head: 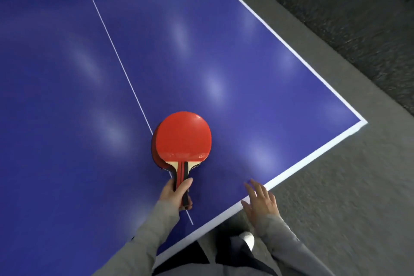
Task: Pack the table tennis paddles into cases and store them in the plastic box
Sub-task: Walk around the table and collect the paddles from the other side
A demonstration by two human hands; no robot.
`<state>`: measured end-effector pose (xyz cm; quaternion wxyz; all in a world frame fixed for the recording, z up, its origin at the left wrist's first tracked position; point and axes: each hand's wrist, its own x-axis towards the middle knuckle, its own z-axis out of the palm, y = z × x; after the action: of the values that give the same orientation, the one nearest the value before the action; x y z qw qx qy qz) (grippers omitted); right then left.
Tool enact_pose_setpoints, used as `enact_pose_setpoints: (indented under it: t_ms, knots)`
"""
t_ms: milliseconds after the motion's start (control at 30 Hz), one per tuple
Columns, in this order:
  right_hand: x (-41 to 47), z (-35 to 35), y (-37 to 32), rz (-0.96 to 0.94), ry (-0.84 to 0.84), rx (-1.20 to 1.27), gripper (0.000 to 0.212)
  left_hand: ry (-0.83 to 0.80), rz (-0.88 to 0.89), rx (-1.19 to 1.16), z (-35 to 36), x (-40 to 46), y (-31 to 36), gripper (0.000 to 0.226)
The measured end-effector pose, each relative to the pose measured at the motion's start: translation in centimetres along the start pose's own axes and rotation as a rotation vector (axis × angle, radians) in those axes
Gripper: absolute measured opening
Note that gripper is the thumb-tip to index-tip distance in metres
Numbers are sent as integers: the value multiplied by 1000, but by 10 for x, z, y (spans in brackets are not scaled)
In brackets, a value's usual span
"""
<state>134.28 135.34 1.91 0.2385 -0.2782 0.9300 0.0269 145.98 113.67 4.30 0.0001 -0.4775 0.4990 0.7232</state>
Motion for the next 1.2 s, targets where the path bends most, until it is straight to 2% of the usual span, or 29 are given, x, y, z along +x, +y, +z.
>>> enact_pose_setpoints:
  t_ms: [200,400,600,700,867,1000,1133,1200]
  knots:
    - [-37,9,125,159,4,212,55,-102,12,53,139,-26,-7,21]
    - [-78,36,256,439,-148,328,55,-242,48,187,269,-47,-18,20]
    - [-116,57,329,608,-214,484,50,-435,85,380,365,-59,-17,25]
    - [-120,62,351,656,-242,568,47,-504,84,417,404,-57,-16,20]
    - [-101,56,398,712,-268,631,45,-542,60,458,476,-31,-12,14]
    - [-63,32,460,761,-282,611,45,-568,55,463,546,2,5,25]
    - [-13,-12,526,789,-281,582,45,-586,59,479,614,36,30,12]
    - [15,-35,556,797,-247,577,45,-590,55,502,644,49,46,25]
